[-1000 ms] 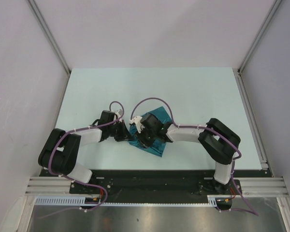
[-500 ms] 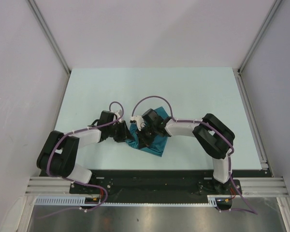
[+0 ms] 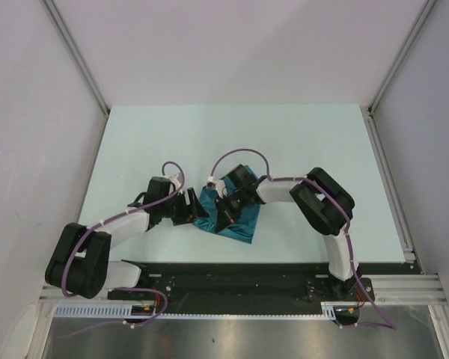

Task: Fold the napkin, place the utensils inside, and roll it up
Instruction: Roll the napkin with the utensil

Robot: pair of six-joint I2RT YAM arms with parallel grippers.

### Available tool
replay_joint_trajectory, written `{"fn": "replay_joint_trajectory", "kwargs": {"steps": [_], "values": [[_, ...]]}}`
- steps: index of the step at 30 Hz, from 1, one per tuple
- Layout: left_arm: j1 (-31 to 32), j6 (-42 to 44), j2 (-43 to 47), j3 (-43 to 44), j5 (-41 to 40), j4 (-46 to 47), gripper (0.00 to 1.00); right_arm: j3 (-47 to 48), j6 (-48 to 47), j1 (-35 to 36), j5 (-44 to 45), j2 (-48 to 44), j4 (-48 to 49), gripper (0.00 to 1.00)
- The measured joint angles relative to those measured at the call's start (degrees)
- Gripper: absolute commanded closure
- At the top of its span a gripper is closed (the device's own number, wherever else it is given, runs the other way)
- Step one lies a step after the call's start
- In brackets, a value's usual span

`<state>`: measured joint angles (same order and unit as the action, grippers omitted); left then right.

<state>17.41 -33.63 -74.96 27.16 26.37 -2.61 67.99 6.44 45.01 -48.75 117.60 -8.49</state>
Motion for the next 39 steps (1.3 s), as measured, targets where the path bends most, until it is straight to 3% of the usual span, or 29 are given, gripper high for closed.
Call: {"fn": "replay_joint_trajectory", "kwargs": {"steps": [10,21,34,36,39], "values": [[-0.2,-2.4,-1.1,-2.9,2.4,7.0,0.39,1.5,1.0,-2.1,-8.1,3.8,-1.1,0.96],[-0.2,-4.0,-3.3,-4.7,6.4,12.0,0.46,3.4,1.5,-3.3,-12.0,6.4,-2.8,0.96],[-0.3,-3.6,-3.8,-5.7,7.1,9.4,0.85,5.2,3.1,-4.3,-13.9,8.2,-5.4,0.94],[-0.3,-3.6,-3.8,-5.7,7.2,9.0,0.94,5.6,3.0,-4.3,-13.7,8.2,-6.1,0.91],[-0.3,-3.5,-3.8,-5.7,7.4,8.7,1.0,6.3,3.1,-4.4,-13.7,8.5,-7.3,0.77]]}}
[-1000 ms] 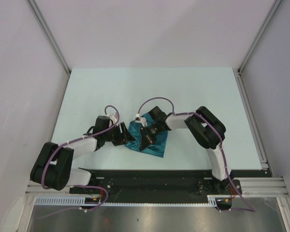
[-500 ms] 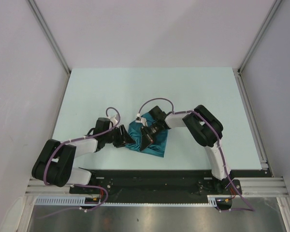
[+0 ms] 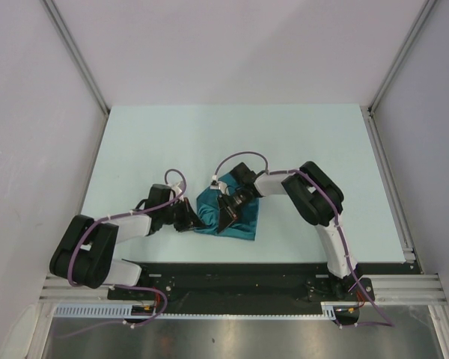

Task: Fold the napkin, place the utensils inside, and roll it up
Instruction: Roll the napkin with the utensil

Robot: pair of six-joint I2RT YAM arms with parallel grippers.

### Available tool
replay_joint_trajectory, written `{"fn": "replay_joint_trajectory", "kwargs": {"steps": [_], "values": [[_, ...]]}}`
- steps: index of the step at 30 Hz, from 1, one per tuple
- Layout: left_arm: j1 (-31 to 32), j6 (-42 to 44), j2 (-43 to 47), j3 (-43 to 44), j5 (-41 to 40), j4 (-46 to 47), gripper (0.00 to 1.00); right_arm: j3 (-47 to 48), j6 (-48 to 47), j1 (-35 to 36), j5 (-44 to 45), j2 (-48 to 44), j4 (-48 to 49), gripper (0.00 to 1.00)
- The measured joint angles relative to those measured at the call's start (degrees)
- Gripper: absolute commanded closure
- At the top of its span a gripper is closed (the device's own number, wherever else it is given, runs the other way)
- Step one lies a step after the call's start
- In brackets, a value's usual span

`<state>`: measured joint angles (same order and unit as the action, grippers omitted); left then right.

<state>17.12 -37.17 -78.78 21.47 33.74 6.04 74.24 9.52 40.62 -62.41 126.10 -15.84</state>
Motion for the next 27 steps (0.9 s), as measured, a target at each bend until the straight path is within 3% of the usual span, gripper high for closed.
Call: {"fn": "replay_joint_trajectory", "kwargs": {"steps": [4,9,15,18,22,27], "values": [[0.0,0.2,0.0,0.8,-0.1,-2.1,1.0,1.0,0.1,-0.1,-0.5,-0.1,-1.9,0.58],[0.0,0.8,-0.2,2.8,-0.3,-6.2,1.0,1.3,-1.5,-0.4,2.6,-3.6,-5.7,0.41],[0.0,1.2,-3.4,5.3,1.0,-8.9,1.0,0.9,-3.2,-0.2,12.7,-13.8,-8.3,0.37],[0.0,1.8,-4.7,7.2,1.4,-11.2,1.0,-4.5,-3.8,2.7,24.4,-23.8,-4.0,0.36],[-0.2,3.6,-6.4,9.8,1.5,-14.6,1.0,-17.5,-4.9,12.3,42.2,-36.3,7.5,0.36],[-1.2,6.1,-9.5,12.6,3.3,-17.6,1.0,-26.4,-7.8,25.4,63.4,-38.5,16.0,0.36]]}}
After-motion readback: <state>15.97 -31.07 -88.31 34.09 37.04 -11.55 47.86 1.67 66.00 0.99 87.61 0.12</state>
